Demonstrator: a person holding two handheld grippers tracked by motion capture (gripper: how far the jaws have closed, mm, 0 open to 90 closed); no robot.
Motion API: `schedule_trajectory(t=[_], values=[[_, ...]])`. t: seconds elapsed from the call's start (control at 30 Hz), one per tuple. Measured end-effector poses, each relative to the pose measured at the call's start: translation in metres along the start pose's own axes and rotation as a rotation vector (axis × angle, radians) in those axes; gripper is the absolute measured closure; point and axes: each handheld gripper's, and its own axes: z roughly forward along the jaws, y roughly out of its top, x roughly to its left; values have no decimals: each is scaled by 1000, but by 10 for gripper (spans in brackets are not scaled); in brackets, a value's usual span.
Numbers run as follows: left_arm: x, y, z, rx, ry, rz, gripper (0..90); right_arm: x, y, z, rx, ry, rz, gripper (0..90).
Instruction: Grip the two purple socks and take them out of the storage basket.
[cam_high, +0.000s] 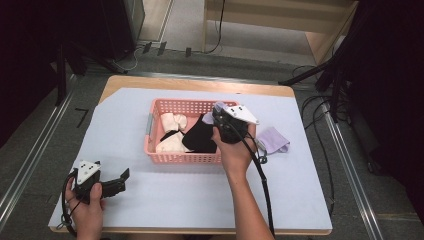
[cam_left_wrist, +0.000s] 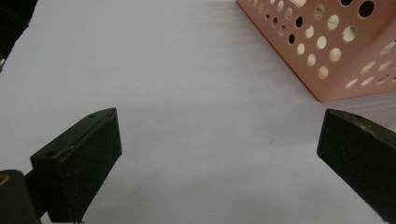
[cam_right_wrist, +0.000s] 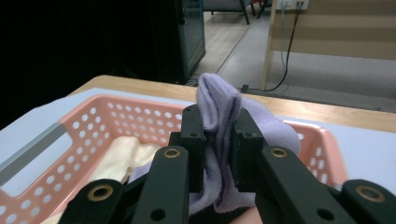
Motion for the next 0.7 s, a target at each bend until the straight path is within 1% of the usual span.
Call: schedule_trajectory(t=[0.03,0.07,0.13,0.17,0.2,0.23,0.3,0.33,0.37,0.4,0.43,0.47,0.57,0.6,0.63,0.67,0.7], values=[[0,0,0,0,1,1,6,0,0,0,0,0,0,785],[0,0,0,0,1,-1,6,-8,0,-3,-17,-8,12,786],[0,0,0,0,0,-1,6,-10,0,-4,-23,-14,13,785],[0,0,0,0,1,-1,6,-17,0,-8,-39,-35,17,786],[0,0,0,2,0,-1,6,-20,0,-9,-49,-40,20,786],[0,0,0,2,0,0,6,-24,-1,-11,-53,-43,25,786],[0,0,0,1,-2,0,6,-33,-1,-14,-59,-64,36,786],[0,0,0,1,-2,0,6,-33,-1,-14,-59,-64,36,786],[0,0,0,0,-2,2,6,-43,-2,-17,-61,-79,36,786],[0,0,0,0,-2,2,6,-43,-2,-17,-61,-79,36,786],[0,0,0,0,-1,3,6,-52,-3,-21,-62,-98,39,786],[-1,0,0,-3,2,2,6,-55,-4,-23,-64,-106,43,786],[-1,0,0,-1,2,3,6,-71,-8,-30,-69,-138,53,785],[-1,0,0,-2,1,3,6,-71,-8,-30,-69,-138,53,786],[-1,0,0,-3,2,3,6,-81,-11,-34,-62,-157,71,785],[-1,0,0,-3,2,3,6,-81,-11,-34,-62,-157,71,785],[-1,0,0,-3,2,3,6,-91,-15,-37,-53,-180,74,786]])
